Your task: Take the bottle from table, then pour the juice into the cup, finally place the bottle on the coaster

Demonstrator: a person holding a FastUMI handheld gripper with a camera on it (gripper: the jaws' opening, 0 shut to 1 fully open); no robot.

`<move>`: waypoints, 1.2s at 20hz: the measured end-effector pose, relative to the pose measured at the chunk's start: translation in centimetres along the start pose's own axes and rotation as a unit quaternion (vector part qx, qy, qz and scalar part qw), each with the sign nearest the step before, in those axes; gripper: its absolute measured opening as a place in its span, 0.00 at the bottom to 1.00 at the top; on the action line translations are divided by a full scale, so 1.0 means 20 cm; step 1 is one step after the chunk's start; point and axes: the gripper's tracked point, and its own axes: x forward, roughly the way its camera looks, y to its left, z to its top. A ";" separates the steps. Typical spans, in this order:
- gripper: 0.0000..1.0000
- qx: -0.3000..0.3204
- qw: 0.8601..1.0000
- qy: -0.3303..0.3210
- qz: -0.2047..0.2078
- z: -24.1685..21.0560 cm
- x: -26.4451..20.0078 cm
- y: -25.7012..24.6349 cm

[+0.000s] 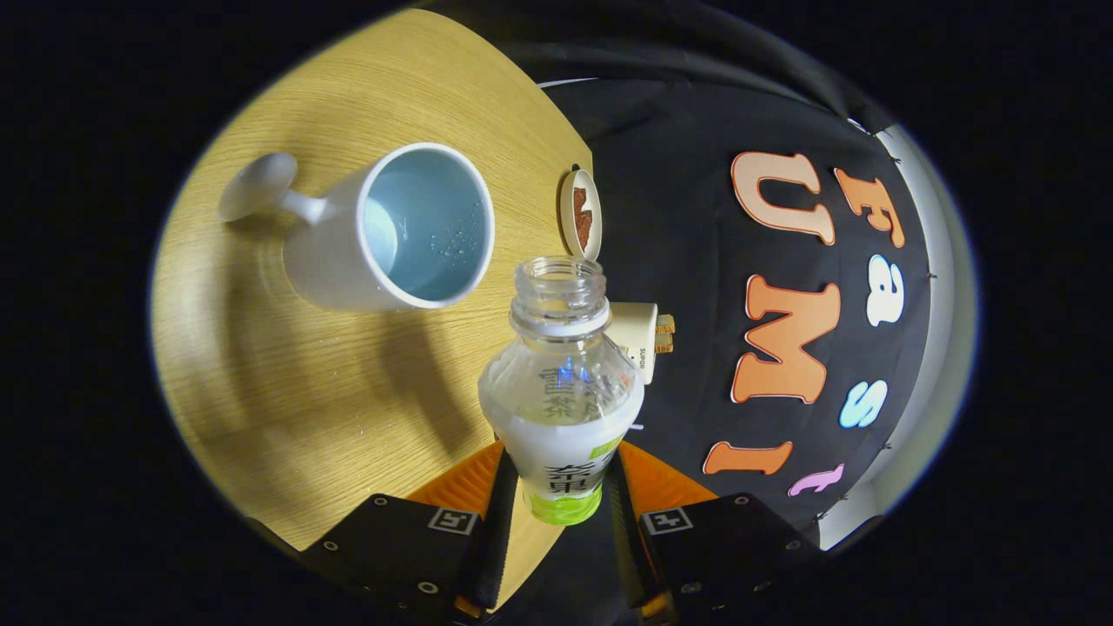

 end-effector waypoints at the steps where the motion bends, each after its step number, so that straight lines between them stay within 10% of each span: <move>1: 0.54 -0.008 1.000 -0.002 0.000 0.01 0.00 0.00; 24: 0.54 -0.098 0.995 -0.024 -0.001 0.04 0.06 -0.07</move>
